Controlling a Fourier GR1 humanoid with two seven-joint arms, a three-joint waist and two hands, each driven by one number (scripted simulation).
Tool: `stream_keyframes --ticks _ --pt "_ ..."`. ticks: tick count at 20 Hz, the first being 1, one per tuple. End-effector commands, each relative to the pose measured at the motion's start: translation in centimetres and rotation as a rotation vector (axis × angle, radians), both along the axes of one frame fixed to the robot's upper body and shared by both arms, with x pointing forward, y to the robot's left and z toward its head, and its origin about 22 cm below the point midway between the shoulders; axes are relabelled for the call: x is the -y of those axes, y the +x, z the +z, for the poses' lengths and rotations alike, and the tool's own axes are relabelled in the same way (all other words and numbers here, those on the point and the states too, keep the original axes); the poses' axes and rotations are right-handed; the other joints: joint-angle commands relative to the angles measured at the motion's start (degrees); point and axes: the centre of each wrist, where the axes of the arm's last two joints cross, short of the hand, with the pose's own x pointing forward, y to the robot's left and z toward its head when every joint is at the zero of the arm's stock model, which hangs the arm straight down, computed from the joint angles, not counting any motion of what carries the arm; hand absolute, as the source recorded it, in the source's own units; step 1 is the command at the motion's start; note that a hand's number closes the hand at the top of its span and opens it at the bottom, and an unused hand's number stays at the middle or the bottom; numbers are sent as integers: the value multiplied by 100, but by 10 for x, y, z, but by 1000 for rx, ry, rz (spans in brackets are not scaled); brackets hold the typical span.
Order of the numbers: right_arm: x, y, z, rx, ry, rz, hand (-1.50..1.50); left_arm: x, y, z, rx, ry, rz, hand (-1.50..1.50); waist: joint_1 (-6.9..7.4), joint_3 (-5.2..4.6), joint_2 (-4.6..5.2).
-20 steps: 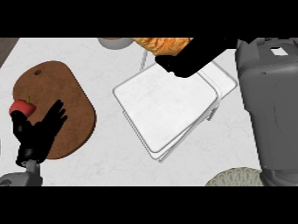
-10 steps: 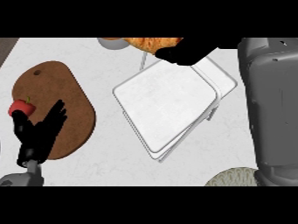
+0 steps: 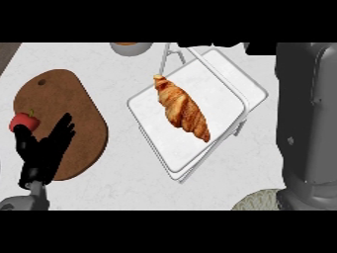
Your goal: Pick the croissant from the placemat and place it in the tiered shelf
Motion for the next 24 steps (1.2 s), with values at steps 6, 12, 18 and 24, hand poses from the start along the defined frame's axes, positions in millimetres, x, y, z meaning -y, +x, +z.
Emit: stream_keyframes --ticks 6,12,18,24 --pt "34 8 26 0 221 -213 -150 1 -4 -13 -63 -30 -4 0 19 -36 39" --pt "121 17 34 -24 314 -401 -150 -7 2 -8 -60 -25 11 0 -9 -34 52" --pt "182 41 11 -95 403 -408 -150 10 1 -16 -68 -7 -24 0 36 -32 77" --pt "264 24 31 -67 369 -350 -150 1 -4 -16 -47 3 -15 0 69 -30 84"
